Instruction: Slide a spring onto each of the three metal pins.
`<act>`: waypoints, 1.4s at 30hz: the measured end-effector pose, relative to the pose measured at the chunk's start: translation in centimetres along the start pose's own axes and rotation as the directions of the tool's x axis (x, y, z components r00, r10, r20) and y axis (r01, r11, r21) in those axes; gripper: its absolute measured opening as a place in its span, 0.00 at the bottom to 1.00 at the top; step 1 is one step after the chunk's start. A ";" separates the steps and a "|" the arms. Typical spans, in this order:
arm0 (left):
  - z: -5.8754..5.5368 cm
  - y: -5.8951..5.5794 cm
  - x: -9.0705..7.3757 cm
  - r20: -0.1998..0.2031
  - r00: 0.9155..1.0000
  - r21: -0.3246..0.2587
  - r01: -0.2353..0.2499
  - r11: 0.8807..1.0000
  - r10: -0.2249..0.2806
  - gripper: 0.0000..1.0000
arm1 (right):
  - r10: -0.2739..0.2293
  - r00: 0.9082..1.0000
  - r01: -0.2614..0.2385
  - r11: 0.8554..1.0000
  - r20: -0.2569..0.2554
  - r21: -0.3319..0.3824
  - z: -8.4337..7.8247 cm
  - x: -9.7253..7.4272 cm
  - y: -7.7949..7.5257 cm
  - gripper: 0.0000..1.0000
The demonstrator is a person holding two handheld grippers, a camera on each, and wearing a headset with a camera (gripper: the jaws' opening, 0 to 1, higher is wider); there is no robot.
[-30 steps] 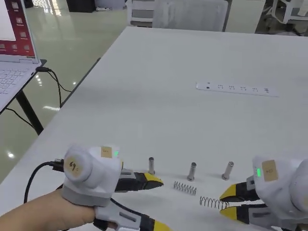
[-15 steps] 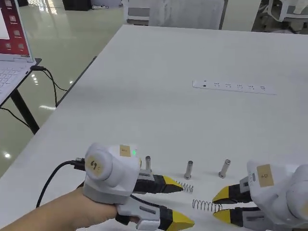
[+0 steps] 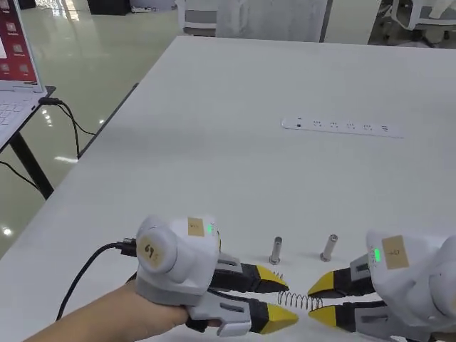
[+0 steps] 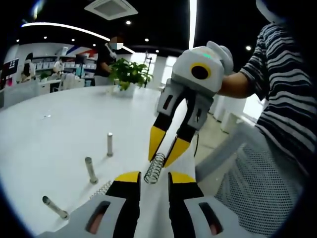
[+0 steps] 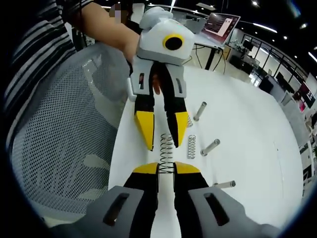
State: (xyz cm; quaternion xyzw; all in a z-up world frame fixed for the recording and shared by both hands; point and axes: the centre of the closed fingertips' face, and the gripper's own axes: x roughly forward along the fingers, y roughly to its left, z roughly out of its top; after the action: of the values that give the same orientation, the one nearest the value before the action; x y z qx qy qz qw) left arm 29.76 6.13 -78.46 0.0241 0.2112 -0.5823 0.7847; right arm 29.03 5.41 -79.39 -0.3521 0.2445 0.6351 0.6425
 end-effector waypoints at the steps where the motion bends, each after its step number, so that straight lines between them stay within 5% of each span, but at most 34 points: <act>1: 0.1 0.0 0.0 0.004 1.000 0.002 0.001 1.000 -0.001 0.13 | 0.000 1.000 0.000 1.000 -0.001 -0.002 0.0 0.0 0.0 0.08; 25: 0.3 -0.4 0.1 -0.020 0.999 0.050 0.047 0.998 -0.046 0.03 | 0.006 1.000 -0.006 1.000 0.029 0.020 0.2 -0.2 0.2 0.09; 29: 0.0 -0.6 0.0 -0.032 0.998 0.055 0.061 0.997 -0.059 0.03 | 0.001 1.000 -0.002 0.999 0.025 0.041 -0.4 -0.4 0.1 0.16; 42: 0.1 -0.9 0.1 -0.050 0.995 0.073 0.094 0.993 -0.091 0.03 | 0.021 0.999 -0.022 0.999 0.024 0.047 -0.8 0.0 0.9 0.10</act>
State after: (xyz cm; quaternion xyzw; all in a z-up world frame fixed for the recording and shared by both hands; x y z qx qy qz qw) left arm 29.05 5.70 -78.20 0.0573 0.2082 -0.6249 0.7503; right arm 28.26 4.72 -80.02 -0.3266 0.2557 0.6402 0.6466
